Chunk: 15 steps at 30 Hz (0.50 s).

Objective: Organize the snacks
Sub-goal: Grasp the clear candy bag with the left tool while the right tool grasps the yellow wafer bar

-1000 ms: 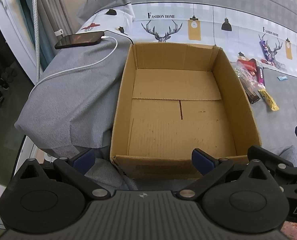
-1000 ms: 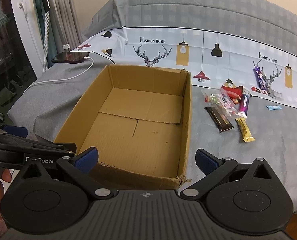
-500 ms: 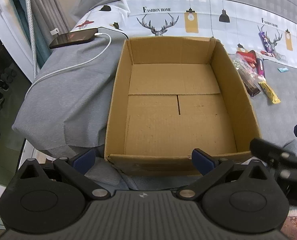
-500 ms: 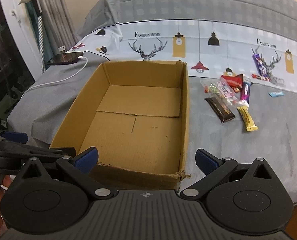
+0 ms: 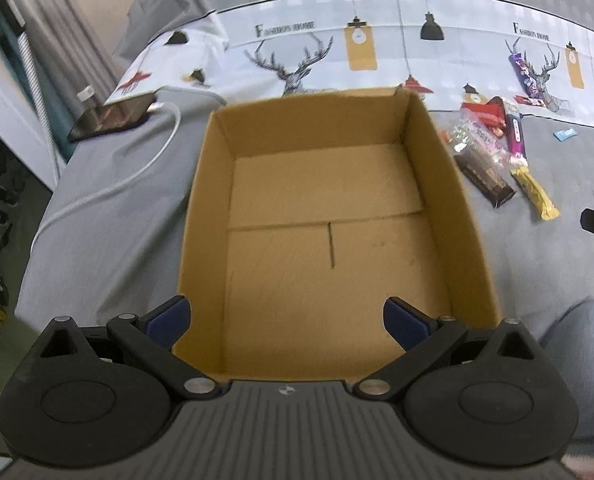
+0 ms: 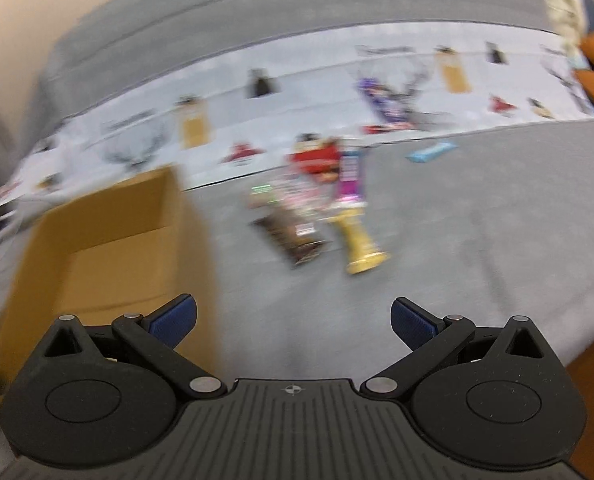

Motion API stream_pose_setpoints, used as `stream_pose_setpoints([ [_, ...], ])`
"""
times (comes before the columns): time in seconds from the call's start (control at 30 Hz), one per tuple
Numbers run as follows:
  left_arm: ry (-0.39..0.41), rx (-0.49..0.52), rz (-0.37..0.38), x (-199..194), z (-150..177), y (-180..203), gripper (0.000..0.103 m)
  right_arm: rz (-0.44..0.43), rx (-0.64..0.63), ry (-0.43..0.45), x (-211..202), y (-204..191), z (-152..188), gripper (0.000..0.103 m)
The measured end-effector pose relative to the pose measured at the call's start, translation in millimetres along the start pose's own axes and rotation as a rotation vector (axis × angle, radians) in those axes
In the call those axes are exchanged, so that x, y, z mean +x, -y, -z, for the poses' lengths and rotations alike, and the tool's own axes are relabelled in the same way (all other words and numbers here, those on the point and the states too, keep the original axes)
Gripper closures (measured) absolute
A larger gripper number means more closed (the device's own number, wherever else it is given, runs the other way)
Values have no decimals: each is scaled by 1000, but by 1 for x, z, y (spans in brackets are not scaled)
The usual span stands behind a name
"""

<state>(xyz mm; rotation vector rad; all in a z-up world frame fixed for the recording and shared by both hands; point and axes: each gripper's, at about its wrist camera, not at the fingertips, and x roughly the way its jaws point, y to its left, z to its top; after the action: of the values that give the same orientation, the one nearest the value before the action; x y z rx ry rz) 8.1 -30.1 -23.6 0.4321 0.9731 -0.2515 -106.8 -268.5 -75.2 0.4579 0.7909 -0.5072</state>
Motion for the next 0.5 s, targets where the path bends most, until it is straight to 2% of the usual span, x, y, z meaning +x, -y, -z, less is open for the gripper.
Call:
stream_pose_setpoints([
  [0.13,20,37,-2,2,-36,32,0,89,-2,-15,59,41,-18,0],
  [0.27,43,60,27,10,-78,72,0,68,-9,-85,126,61,-31,0],
  [0.4,15,62,105,29,-123,124,0,83,-33,-154,191,65,-36,0],
  [0.47,2,68,157,45,-145,154,0,86,-53,-165,211,65,-34,6],
  [0.5,4,71,179,53,-153,168,0,77,-60,-171,216,65,-34,17],
])
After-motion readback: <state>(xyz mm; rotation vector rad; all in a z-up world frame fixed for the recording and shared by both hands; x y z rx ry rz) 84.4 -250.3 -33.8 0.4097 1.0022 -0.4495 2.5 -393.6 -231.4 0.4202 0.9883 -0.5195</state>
